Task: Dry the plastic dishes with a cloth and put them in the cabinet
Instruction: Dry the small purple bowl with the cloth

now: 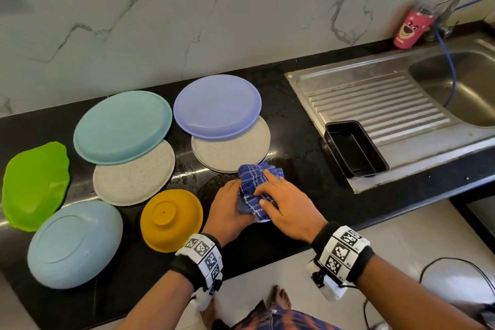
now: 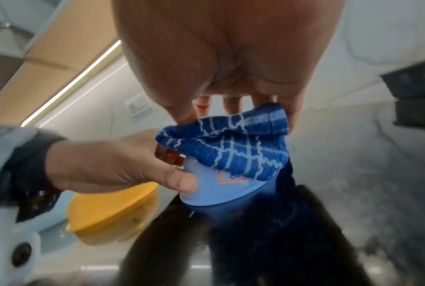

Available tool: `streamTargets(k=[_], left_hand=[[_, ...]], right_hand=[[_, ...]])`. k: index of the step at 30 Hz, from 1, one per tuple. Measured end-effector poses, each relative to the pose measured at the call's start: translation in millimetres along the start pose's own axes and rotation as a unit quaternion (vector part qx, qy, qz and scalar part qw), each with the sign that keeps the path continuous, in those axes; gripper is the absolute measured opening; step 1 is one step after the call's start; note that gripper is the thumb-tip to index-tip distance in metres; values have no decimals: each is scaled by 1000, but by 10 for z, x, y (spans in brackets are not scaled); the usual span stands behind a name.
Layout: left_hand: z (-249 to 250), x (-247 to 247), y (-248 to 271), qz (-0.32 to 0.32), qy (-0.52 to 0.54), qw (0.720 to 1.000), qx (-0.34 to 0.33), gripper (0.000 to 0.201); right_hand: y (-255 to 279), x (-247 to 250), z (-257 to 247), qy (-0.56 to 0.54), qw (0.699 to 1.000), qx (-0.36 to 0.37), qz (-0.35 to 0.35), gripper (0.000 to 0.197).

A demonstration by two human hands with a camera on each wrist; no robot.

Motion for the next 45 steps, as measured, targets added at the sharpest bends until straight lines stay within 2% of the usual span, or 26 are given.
streamTargets(k=[1, 6, 9, 12, 14, 18, 22, 26, 30, 33, 36, 38, 42, 45], left_hand=[[-2, 4, -3, 0, 0, 1000, 3, 67], [-42, 16, -16, -8, 25, 999, 24, 74], [-70, 5, -17, -9, 13, 1000, 24, 74], [-6, 11, -12, -7, -3, 1000, 21, 66], [49, 18, -9, -4, -24, 1000, 13, 66], [63, 25, -21, 4, -48, 999, 15, 59], [138, 70, -18, -11, -56, 998, 22, 63], [45, 85, -5, -30, -9, 998, 59, 70], [-12, 73, -23, -35, -24, 997, 66, 78], [9, 63, -17, -33, -25, 997, 58, 77], [64, 55, -20, -39, -28, 997, 53, 76], [87, 50, -27, -41, -52, 997, 47, 76], [68, 64, -24, -41, -59, 997, 39, 77], [51, 82, -4, -32, -24, 998, 46, 70]], right_hand=[[-35, 18, -28, 2, 1000, 5, -7, 26], [-309, 135, -6, -1, 996, -36, -77, 60], [-390, 172, -24, 42, 991, -44, -115, 61], [-315, 148, -78, 79, 989, -81, -93, 61], [-195, 87, -91, 105, 984, -121, -72, 67], [73, -82, -125, 82, 979, -178, -50, 82], [-17, 53, -137, 79, 983, -157, -56, 79], [-334, 365, -95, 82, 979, -127, -136, 73], [-500, 489, -42, 55, 972, -134, -184, 75], [-412, 446, -70, 65, 976, -160, -133, 71], [-162, 271, -125, 68, 976, -201, -56, 56], [-26, 166, -183, 62, 975, -208, -40, 52], [-55, 191, -247, 95, 976, -186, -61, 57], [-303, 336, -242, 113, 973, -148, -135, 73]])
Point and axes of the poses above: each hand's wrist, its own y-axis away from the middle knuckle, its own x-axis out of the back of the hand, z = x × y, the point moved 5 cm from there along -y, towards the middle knuckle, and after that the axes turned 11 degrees about x, right-handed, at the moved point
